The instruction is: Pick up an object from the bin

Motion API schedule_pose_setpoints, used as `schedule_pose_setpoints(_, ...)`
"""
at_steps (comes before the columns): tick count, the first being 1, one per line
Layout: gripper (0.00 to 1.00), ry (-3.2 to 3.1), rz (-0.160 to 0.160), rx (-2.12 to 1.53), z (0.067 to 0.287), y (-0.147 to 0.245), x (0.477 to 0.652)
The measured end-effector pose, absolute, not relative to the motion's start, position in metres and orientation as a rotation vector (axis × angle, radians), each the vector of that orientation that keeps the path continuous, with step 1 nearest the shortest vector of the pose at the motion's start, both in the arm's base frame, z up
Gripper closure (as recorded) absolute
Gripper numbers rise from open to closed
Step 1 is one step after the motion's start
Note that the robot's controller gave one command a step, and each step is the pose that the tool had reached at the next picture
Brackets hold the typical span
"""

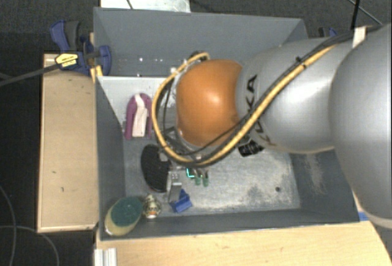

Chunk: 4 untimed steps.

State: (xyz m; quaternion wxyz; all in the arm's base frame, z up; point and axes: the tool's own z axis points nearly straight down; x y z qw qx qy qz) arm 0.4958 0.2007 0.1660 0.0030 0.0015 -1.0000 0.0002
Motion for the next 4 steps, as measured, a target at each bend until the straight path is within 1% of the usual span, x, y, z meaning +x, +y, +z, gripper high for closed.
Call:
schedule_pose_setpoints(1,0.0,-3.129,0.001,0.067,0.089,0.199,0.553)
schedule_pose_setpoints(2,0.0,-3.14,-0.008,0.011,0.077,0.199,0.574)
schedule_pose_setpoints(3,1.0,-3.174,-0.018,-0.004,0.083,0.198,0.583)
schedule_pose_setpoints(4,1.0,-3.153,-0.005,-0.005,0.233,0.176,0.57)
